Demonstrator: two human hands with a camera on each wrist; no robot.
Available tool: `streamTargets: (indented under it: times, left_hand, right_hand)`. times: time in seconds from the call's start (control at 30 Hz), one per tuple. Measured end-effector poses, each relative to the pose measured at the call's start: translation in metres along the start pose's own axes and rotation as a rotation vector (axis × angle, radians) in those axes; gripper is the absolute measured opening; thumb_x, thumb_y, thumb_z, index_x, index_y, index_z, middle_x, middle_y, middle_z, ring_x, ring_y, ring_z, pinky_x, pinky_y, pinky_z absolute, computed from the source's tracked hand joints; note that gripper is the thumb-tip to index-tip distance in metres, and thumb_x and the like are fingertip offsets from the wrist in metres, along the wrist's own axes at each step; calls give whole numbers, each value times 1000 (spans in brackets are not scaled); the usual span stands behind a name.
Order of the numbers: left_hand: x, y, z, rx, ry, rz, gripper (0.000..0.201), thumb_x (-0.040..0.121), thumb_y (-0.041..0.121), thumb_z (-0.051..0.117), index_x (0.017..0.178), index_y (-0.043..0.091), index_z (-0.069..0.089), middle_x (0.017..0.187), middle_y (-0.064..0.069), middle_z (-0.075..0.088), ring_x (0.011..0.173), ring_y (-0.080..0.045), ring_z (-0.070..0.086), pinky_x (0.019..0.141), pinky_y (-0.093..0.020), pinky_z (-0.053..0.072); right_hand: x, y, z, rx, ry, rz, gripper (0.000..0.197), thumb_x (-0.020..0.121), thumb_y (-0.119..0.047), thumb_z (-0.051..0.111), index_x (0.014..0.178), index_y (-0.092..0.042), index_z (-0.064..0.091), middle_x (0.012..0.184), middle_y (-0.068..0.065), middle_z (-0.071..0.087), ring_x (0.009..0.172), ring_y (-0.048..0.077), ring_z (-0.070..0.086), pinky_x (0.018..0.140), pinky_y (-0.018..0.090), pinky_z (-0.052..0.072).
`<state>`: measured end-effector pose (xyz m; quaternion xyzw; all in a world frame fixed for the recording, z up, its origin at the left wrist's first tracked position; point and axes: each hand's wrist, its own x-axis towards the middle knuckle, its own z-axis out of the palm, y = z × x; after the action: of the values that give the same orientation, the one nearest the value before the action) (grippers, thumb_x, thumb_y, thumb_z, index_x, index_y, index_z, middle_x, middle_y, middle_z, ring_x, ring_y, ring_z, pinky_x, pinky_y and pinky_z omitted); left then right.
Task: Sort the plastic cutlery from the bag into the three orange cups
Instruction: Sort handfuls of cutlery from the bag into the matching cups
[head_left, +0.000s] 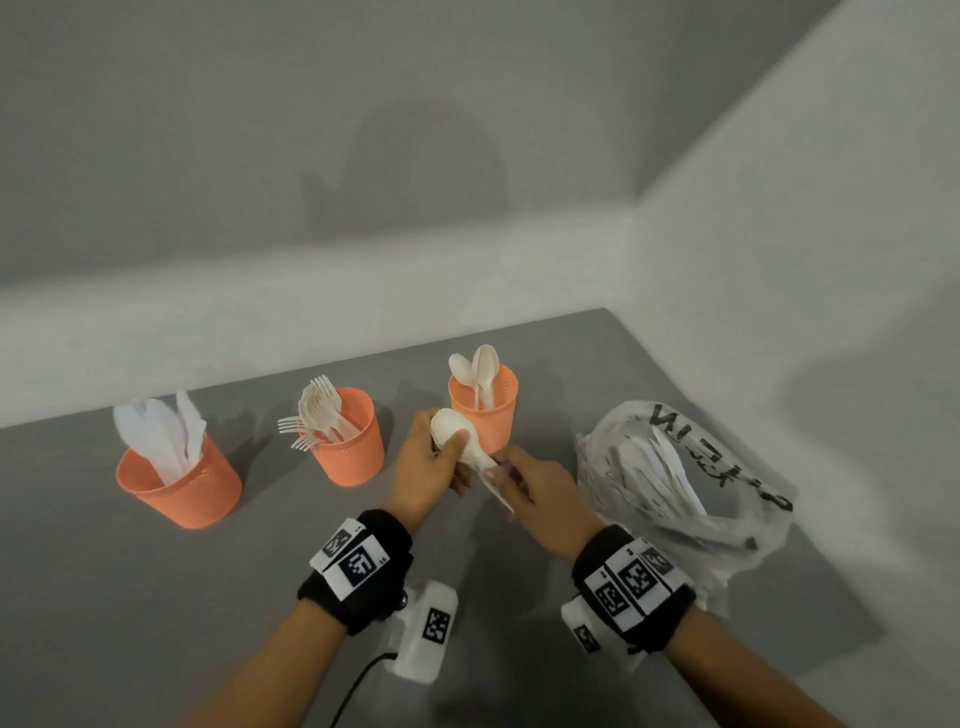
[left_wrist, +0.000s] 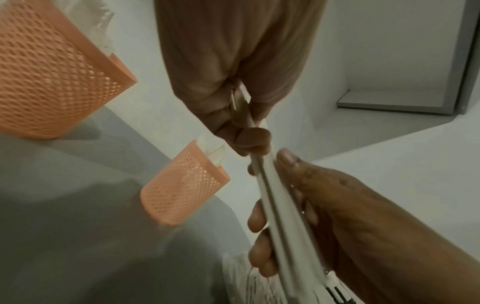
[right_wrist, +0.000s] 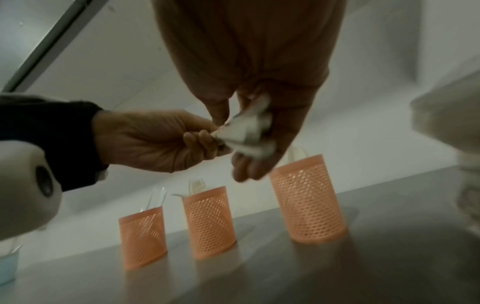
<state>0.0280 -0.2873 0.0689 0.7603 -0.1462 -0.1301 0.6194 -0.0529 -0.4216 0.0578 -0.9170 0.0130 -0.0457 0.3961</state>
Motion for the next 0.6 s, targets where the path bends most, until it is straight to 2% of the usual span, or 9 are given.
streamTargets:
  times: [0.07,0.13,0.2,0.3,0.37,0.4,0.47,0.5,0.6]
  left_hand:
    - [16,9,-4,52,48,60,9,96,15,46,98,15,38,66,-12,59,45,-19,57,43,-28,46]
    - [36,22,-9,114,128,144,12,96,18,46,99,15,36,70,-18,59,51,-28,55,45,-29,44]
    - [55,38,-15,175,211,238,14,96,18,46,101,14,34,73,-19,58,48,-28,54,41,-27,44]
    - [79,64,-20,266,297,370,12,97,16,43,105,11,36,72,-15,57,44,-22,55,36,-17,44]
    - [94,73,-21,306,310,421,17,98,17,41,111,7,37,78,-17,57,46,-22,55,36,-16,44]
    - [101,73,-19,335,308,430,21,98,17,40,114,4,36,80,-17,57,48,-23,55,37,-17,45]
    - [110,70,-15,406,287,433,26,98,19,40,117,1,36,84,-18,57,54,-28,56,44,-26,47]
    - [114,67,-11,442,267,435,27,98,19,39,118,1,36,85,-18,58,56,-31,56,50,-32,48]
    - [120,52,-3,539,196,437,27,98,20,40,117,1,36,85,-21,60,63,-36,60,64,-42,50]
  right_hand:
    - [-2,5,-15,-10,84,50,24,97,-27,44,112,-12,57,88,9,68,78,24,63,78,42,51]
    - [-6,12,-35,7,183,143,24,97,-25,44,104,-9,60,88,13,67,82,27,62,77,36,48]
    - [-11,23,-57,-65,265,225,24,97,-27,44,100,-9,60,86,10,66,79,23,59,69,26,40]
    - [-17,48,-88,-249,297,336,20,97,-23,42,98,-10,58,81,3,59,76,19,54,70,25,38]
    - [-20,68,-105,-291,255,451,18,95,-19,45,101,-8,58,87,7,60,83,24,56,74,28,39]
    - [-22,77,-111,-299,207,515,20,93,-19,49,106,-7,58,98,9,63,93,27,58,81,30,42]
    - [-25,87,-119,-339,71,596,36,88,-25,59,119,-7,54,122,11,59,112,28,54,96,32,40]
    - [-27,90,-120,-370,-6,615,46,86,-30,62,124,-6,51,128,11,56,118,27,51,99,32,38]
    - [-26,97,-111,-460,-197,665,67,81,-42,65,133,-6,42,134,10,50,123,26,48,102,32,37]
